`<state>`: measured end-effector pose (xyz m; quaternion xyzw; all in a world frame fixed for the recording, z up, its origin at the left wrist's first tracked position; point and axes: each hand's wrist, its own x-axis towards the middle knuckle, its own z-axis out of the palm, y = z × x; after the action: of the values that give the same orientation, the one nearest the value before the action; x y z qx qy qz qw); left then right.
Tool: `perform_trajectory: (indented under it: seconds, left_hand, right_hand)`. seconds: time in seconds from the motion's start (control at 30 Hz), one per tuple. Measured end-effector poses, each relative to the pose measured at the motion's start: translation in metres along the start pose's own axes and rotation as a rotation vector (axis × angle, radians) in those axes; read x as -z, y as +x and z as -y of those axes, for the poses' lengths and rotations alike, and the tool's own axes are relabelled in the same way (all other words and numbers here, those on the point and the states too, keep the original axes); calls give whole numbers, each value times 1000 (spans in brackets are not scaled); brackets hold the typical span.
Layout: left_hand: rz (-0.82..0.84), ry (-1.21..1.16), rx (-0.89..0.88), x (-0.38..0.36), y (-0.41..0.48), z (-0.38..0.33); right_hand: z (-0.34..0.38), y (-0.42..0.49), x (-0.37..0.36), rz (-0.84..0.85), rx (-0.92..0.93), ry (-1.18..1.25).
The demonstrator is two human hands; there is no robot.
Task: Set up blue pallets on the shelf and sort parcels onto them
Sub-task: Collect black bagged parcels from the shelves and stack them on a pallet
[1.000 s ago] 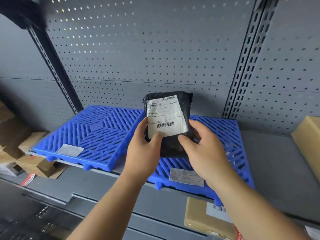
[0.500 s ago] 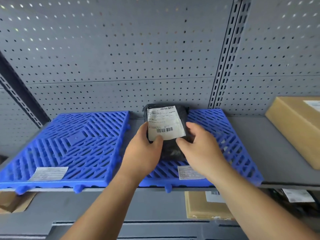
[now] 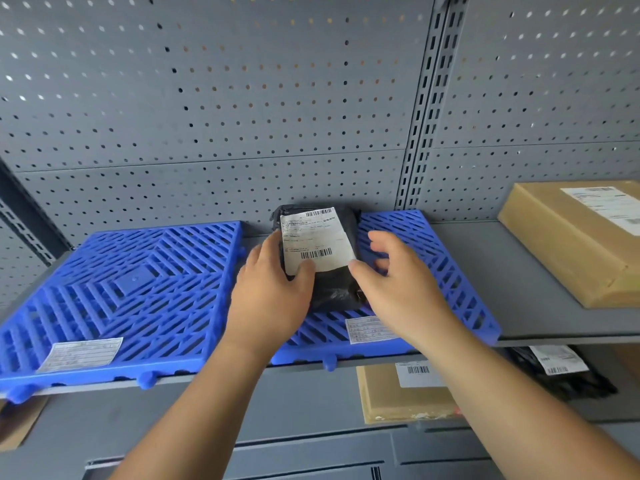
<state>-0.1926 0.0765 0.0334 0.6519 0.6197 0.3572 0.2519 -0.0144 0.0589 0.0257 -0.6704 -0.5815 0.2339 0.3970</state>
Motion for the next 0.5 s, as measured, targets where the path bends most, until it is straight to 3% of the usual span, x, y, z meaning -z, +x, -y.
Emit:
perform_trajectory:
  seconds: [0.3,0.5]
  left_hand:
    - [-185,107,-263,-15,-24,-36]
    - [-177,129,-413,-40,-47,-74]
  right_hand:
    - [-12,-25,30,-158,69,-73]
    - [-32,-42,72,-249,90,-99]
